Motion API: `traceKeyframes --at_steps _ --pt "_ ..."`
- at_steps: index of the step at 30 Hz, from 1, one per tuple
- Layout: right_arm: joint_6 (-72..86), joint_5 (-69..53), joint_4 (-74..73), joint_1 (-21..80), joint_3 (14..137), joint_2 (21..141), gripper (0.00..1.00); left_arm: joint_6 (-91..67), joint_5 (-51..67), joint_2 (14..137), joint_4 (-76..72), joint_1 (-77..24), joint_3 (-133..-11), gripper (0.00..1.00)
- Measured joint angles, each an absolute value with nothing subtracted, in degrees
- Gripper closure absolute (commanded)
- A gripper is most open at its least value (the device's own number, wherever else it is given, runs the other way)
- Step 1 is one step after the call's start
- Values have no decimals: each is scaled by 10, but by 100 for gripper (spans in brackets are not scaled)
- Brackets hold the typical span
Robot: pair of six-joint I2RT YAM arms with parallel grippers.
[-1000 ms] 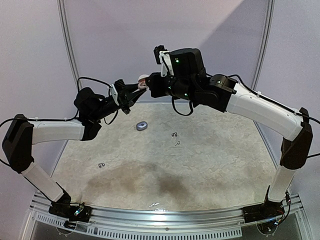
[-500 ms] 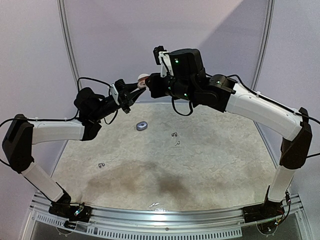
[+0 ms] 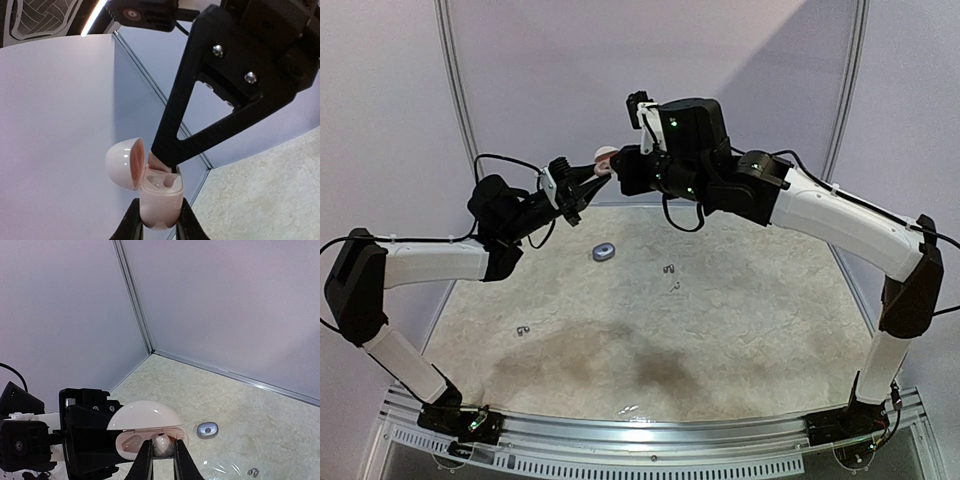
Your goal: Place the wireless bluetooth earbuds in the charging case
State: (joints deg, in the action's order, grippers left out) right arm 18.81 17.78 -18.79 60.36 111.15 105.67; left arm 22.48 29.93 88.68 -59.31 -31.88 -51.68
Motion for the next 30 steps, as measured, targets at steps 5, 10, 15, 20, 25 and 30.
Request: traceKeyframes --at_steps 5,10,15,20,25,30 --pt "175 177 -149 604 1068 1038 100 225 305 887 -591 -319 -516 100" --pt "157 174 -133 604 1048 1023 100 225 311 887 -591 -321 -516 100" --pt "142 170 -128 604 1040 1012 100 225 311 887 -590 -321 -516 100" --pt "128 166 -123 604 1023 992 100 223 316 887 -588 -321 -516 100" --pt "95 157 -124 604 1015 982 100 213 335 887 -583 -320 -516 100" --pt "44 138 -127 604 1008 965 100 186 383 887 -569 -320 -516 100"
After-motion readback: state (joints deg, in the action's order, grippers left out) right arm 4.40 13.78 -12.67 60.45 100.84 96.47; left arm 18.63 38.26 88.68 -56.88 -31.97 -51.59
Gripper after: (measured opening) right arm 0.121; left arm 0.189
